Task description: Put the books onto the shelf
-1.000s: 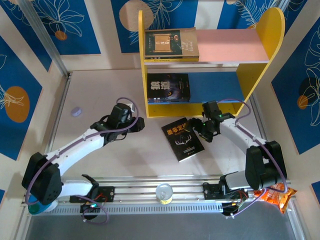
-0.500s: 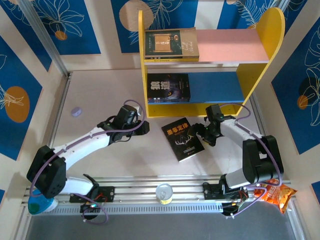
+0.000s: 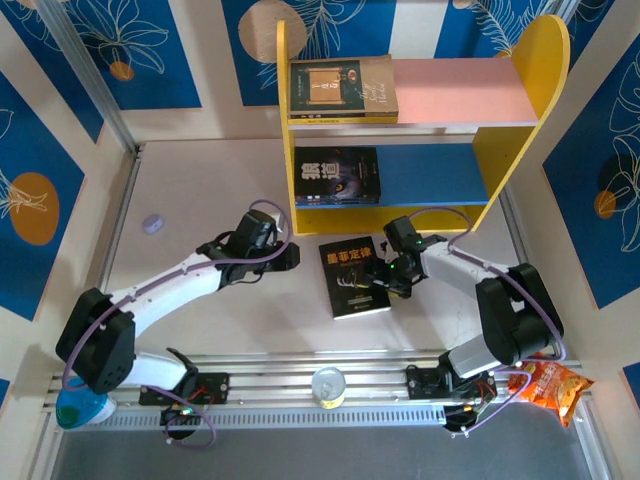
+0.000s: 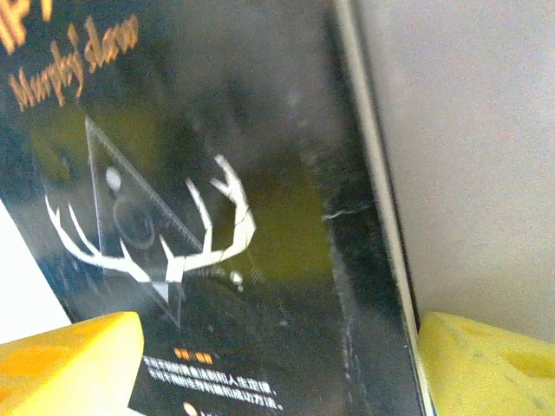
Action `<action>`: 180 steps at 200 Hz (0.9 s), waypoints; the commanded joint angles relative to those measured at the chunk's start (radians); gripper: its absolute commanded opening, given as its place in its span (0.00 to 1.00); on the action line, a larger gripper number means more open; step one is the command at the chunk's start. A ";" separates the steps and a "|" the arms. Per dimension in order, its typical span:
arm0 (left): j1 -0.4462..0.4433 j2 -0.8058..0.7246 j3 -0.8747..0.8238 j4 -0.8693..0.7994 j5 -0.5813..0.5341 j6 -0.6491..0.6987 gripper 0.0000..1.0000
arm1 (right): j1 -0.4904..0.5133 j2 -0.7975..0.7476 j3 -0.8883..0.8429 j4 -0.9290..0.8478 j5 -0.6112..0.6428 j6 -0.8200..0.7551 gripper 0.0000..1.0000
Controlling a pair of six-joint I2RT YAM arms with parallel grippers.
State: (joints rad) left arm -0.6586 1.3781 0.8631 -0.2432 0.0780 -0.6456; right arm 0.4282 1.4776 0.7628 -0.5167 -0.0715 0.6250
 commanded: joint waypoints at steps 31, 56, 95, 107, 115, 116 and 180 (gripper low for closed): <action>-0.008 0.053 0.014 0.015 0.036 -0.002 0.41 | 0.111 0.025 0.099 -0.028 0.003 0.026 0.83; -0.009 0.045 0.016 0.017 0.040 -0.003 0.41 | 0.066 0.026 0.105 -0.057 0.056 0.004 0.83; -0.019 0.066 0.016 0.037 0.052 -0.016 0.41 | 0.011 0.047 0.094 -0.018 0.083 -0.036 0.83; -0.024 0.079 0.022 0.042 0.054 -0.021 0.42 | 0.009 0.066 0.099 0.004 0.091 -0.045 0.83; -0.028 0.089 0.027 0.044 0.057 -0.022 0.42 | 0.009 0.078 0.101 0.025 0.090 -0.047 0.83; -0.028 0.090 0.028 0.044 0.058 -0.022 0.42 | 0.009 0.079 0.101 0.028 0.090 -0.047 0.83; -0.055 0.160 0.061 0.052 0.061 -0.025 0.42 | 0.059 0.158 0.129 0.111 0.099 -0.039 0.82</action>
State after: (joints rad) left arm -0.6994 1.5127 0.8856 -0.2073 0.1234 -0.6575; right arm 0.4549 1.5948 0.8669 -0.4873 0.0246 0.5995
